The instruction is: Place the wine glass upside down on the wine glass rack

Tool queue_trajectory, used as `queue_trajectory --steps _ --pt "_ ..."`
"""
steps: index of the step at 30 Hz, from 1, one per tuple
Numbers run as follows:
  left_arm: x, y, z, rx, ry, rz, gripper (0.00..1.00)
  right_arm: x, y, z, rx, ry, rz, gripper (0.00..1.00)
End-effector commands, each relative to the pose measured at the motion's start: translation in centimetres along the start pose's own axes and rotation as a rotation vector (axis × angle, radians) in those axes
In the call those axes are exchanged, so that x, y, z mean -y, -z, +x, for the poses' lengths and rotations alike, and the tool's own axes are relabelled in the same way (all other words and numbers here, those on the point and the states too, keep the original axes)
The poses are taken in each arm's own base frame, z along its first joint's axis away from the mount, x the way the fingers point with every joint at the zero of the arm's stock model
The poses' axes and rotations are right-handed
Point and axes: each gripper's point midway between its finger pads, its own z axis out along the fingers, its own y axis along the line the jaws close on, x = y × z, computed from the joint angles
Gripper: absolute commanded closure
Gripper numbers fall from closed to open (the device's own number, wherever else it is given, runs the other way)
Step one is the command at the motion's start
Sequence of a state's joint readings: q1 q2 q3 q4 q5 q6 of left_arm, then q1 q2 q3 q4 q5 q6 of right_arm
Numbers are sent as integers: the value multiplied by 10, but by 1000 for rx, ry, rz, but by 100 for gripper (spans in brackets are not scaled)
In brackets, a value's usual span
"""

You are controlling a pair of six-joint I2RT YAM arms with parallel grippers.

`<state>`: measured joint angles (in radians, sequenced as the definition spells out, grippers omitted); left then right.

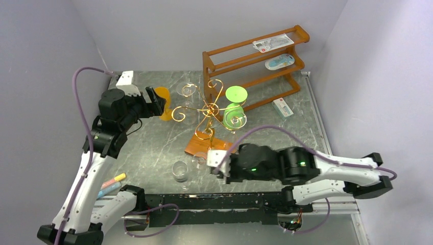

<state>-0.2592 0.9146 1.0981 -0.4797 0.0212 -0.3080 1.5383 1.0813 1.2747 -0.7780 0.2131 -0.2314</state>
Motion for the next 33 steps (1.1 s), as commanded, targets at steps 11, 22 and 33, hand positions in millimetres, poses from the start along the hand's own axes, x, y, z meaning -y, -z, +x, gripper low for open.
queue_trajectory --steps 11,22,33 --pt "17 76 -82 260 96 12 10 14 110 -98 528 54 -54 100" --pt "36 154 -145 533 278 109 9 42 100 -168 809 34 116 100" --pt "36 185 -159 649 453 159 11 87 97 -218 1065 25 453 100"
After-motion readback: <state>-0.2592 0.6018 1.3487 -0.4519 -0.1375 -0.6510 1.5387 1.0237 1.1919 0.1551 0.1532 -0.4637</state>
